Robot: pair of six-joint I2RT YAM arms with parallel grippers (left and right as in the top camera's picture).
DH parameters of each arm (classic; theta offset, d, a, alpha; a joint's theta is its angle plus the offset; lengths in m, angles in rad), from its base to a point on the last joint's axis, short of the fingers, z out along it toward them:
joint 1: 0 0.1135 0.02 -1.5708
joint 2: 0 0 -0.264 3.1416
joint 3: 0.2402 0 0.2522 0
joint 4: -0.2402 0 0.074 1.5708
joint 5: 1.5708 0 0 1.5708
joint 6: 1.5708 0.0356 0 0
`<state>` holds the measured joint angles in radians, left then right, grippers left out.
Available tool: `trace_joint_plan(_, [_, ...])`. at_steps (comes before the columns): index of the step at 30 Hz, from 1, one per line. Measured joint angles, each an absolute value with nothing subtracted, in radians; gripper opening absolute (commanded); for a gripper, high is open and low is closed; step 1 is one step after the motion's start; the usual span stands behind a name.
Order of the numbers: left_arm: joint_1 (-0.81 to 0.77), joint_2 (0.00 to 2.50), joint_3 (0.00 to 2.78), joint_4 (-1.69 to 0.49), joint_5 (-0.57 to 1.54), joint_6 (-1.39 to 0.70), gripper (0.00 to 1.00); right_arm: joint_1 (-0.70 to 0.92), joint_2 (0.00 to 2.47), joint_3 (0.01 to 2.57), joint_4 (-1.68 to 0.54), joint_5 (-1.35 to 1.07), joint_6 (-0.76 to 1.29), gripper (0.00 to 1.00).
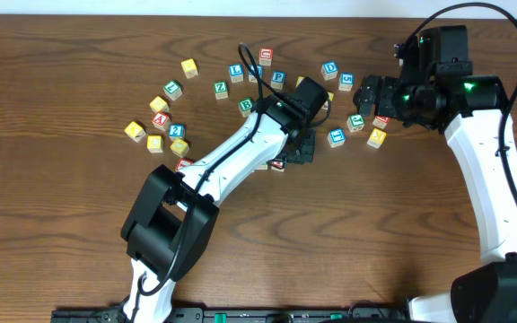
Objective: Spell out NEURIPS
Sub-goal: 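Lower the I block right of the R block and open the left gripper, then lift the left gripper and retract the left arm to the left side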
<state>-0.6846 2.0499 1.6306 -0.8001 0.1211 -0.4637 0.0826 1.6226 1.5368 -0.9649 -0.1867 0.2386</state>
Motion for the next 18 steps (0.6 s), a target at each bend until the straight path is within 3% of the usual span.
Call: trace_joint_plan(18, [-0.685, 2.051, 1.511, -0.647, 0.159, -0.437, 0.23, 0.083, 1.623, 1.537, -0.965, -0.187, 0.239, 0.99])
